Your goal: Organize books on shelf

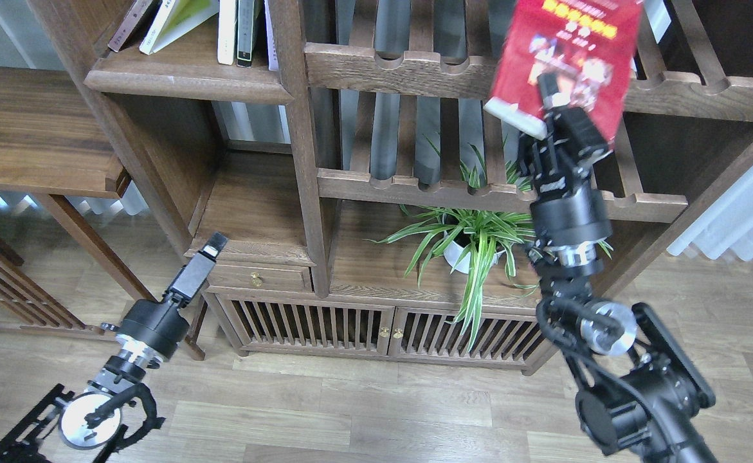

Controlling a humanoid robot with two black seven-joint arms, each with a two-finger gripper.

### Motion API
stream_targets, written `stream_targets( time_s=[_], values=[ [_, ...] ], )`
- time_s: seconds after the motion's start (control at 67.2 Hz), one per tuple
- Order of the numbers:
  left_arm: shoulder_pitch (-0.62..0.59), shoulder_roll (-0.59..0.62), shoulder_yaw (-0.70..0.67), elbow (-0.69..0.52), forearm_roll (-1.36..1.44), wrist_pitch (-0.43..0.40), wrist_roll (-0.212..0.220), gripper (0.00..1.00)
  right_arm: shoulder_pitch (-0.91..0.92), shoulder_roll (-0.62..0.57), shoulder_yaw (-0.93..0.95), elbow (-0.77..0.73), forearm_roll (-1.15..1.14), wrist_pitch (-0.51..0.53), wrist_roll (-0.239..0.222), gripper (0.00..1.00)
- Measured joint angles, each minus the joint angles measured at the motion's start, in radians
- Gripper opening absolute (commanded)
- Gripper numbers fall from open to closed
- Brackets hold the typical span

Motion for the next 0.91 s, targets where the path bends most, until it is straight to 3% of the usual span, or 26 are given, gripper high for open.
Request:
stream_targets(
  time_s=[0.149, 0.416, 0.907],
  values=[
    [0.001, 0.102, 0.044, -0.054, -0.111, 0.0, 0.0, 0.89, -0.037, 0.001, -0.071, 0.004, -0.002, 0.001, 0.0, 0.04],
    [-0.001, 0.287, 0.172, -0.138, -0.33, 0.0, -0.001, 0.88, -0.078, 0.013, -0.168, -0.005, -0.016, 0.0, -0.002, 0.04],
    [-0.024, 0.329, 0.298, -0.224, -0.481, 0.0, -0.009, 0.86, -0.126, 0.098, -0.326, -0.07, -0.127, 0.0, -0.004, 0.04]
  ],
)
